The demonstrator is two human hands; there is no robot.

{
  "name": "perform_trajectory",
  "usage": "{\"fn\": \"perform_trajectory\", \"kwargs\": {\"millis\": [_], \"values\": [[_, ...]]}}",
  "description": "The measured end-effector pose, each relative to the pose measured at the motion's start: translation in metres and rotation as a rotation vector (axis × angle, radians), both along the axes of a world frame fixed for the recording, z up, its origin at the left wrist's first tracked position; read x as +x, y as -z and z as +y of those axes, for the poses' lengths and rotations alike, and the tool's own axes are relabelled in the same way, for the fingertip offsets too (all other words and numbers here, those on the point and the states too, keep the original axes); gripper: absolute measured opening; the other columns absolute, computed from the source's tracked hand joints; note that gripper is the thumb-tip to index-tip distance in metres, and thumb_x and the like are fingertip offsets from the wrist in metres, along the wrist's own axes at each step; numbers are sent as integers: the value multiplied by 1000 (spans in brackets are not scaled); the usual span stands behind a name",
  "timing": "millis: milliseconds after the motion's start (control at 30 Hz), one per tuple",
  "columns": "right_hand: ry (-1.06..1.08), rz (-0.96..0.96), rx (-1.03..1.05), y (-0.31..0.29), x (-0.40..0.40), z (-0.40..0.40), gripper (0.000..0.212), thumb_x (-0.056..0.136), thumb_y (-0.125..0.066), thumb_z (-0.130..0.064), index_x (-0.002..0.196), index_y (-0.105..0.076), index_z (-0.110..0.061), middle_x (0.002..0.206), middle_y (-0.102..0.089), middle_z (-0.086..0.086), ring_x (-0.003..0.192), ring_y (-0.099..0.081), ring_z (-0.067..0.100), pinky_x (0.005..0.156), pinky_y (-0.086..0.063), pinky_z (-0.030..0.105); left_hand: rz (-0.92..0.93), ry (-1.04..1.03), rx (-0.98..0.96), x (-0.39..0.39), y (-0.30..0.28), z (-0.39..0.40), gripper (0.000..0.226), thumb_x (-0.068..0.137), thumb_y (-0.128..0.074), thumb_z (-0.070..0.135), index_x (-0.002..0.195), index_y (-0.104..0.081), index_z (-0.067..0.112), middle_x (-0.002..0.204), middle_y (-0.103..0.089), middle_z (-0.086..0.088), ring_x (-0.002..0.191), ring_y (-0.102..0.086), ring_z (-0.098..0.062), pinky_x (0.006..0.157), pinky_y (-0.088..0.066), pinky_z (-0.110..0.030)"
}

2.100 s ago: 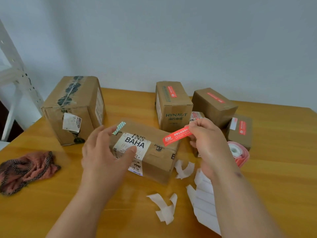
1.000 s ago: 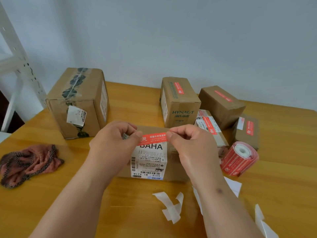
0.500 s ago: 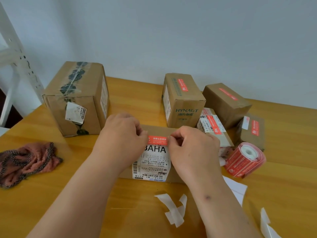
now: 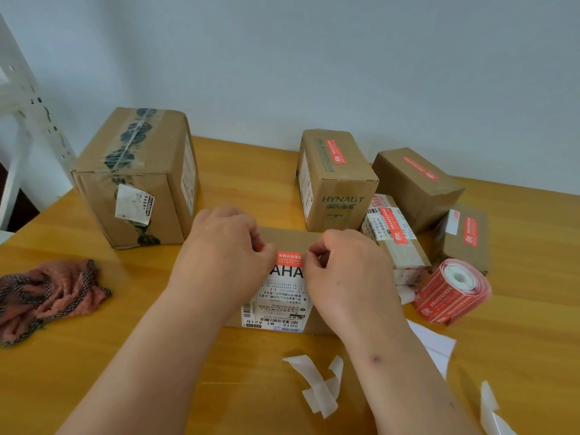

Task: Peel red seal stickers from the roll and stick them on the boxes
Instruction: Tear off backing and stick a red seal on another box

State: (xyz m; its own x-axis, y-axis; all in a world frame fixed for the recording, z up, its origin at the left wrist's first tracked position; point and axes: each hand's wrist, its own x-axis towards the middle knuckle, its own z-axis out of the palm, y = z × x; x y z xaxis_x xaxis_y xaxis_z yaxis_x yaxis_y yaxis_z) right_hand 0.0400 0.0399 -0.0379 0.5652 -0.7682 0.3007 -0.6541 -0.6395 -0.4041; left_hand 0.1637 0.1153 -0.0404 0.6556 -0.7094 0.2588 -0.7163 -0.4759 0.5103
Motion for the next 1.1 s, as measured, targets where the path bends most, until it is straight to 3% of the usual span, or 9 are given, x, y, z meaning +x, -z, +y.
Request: {"fn": "perform_trajectory", "kwargs": {"millis": [333,433,533,633,800,933,1033,1100], "values": [[39,7,-49,2,-2,-1,20,87,-57,-42,86,-65,-23,80,-53,-7,81,-51,13,69,-50,31,-41,-54,-23,-5,3,2,21,81,-70,41,73,-60,25,103,-44,11,108,-43,-13,77,-36,-26],[57,-12,-51,3,-3,2,20,85,-59,-43,89,-62,-24,84,-52,-7,87,-51,14,71,-52,34,-23,-75,-37,-6,4,5,25,79,-72,43,96,-61,27,115,-48,7,115,-45,-16,81,-38,-25],[85,1,-15,1,-6,-2,43,82,-63,-45,117,-48,-25,106,-51,-7,104,-50,16,84,-49,30,19,-90,-12,-2,4,6,53,78,-73,46,125,-53,30,130,-47,7,123,-42,-16,86,-40,-27],[91,-50,55,-3,-13,-9,64,81,-67,-43,134,-33,-29,120,-44,-7,114,-43,14,88,-44,28,25,-72,-4,-2,3,6,43,83,-68,40,123,-53,31,124,-49,8,120,-40,-16,85,-35,-26],[98,-35,171,3,-4,-18,46,86,-59,-49,125,-43,-30,111,-31,-9,109,-27,9,78,-31,25,41,-56,-27,0,4,1,31,89,-54,15,118,-55,26,111,-52,7,112,-41,-18,84,-31,-25],[125,-48,241,2,-2,-25,32,92,-54,-30,123,-46,-31,124,-39,-4,120,-31,15,80,-31,27,64,-43,-18,3,3,0,37,90,-51,9,121,-55,27,109,-51,9,109,-41,-16,87,-30,-24],[114,-61,218,4,-2,-22,30,89,-52,-41,118,-46,-34,116,-39,-8,113,-31,13,79,-32,29,61,-41,0,1,3,-1,29,95,-50,28,123,-53,27,119,-53,6,114,-39,-19,89,-31,-26],[91,-21,181,6,-2,-19,45,80,-54,-59,118,-45,-36,114,-37,-10,109,-27,12,83,-39,32,45,-24,75,-1,4,-1,49,86,-55,56,126,-49,29,122,-49,8,120,-37,-20,92,-34,-29]]}}
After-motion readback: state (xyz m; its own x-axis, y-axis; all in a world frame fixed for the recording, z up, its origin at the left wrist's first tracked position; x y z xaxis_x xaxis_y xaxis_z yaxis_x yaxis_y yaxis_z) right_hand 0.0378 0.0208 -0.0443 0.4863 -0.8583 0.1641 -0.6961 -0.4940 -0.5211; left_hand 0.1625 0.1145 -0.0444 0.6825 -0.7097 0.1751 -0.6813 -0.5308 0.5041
